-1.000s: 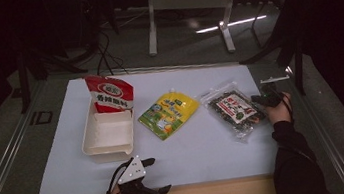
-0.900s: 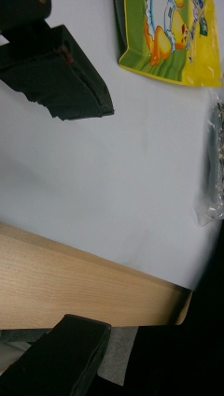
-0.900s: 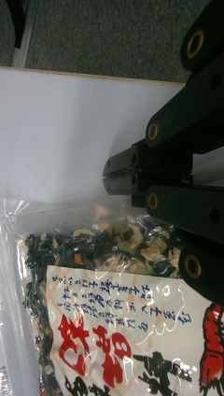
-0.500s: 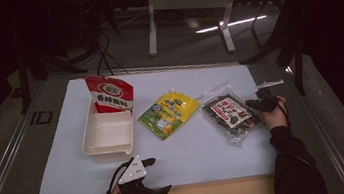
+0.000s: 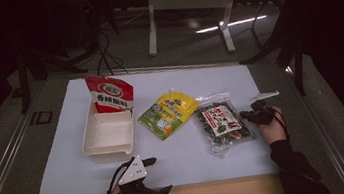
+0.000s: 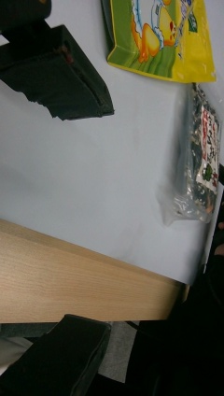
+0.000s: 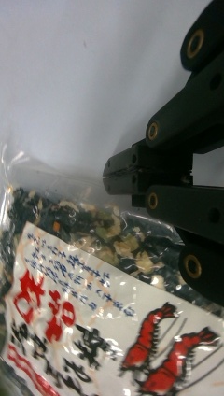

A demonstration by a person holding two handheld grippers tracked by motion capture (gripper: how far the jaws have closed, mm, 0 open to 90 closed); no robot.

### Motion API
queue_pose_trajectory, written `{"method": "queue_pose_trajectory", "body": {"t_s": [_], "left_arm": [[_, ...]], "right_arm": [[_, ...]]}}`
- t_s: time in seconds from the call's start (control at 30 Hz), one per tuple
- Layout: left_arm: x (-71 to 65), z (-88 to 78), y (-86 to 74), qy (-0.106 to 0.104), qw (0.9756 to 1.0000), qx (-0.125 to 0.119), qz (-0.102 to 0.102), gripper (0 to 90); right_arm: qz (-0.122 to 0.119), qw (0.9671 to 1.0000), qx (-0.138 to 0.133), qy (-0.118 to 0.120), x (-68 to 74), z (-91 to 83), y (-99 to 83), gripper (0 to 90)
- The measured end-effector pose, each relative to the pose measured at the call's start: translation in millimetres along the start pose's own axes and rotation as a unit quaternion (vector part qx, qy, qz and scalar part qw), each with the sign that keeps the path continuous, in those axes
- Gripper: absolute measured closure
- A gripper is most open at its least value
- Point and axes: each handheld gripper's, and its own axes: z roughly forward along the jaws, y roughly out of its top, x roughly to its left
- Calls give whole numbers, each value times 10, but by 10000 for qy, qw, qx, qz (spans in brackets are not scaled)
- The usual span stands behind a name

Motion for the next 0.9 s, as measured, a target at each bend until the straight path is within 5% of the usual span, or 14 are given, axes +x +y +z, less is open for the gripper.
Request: {"method": "queue_pose_trajectory", "body": {"t_s": [0.63, 0.9], "left_arm": [[-18, 49, 33, -107, 9999, 20, 88, 12], [-14, 61, 31, -123, 9999, 34, 97, 12]], "right_arm": [[-161, 9993, -35, 341, 405, -226, -128, 900], [-249, 9987, -273, 342, 441, -267, 87, 900]]}}
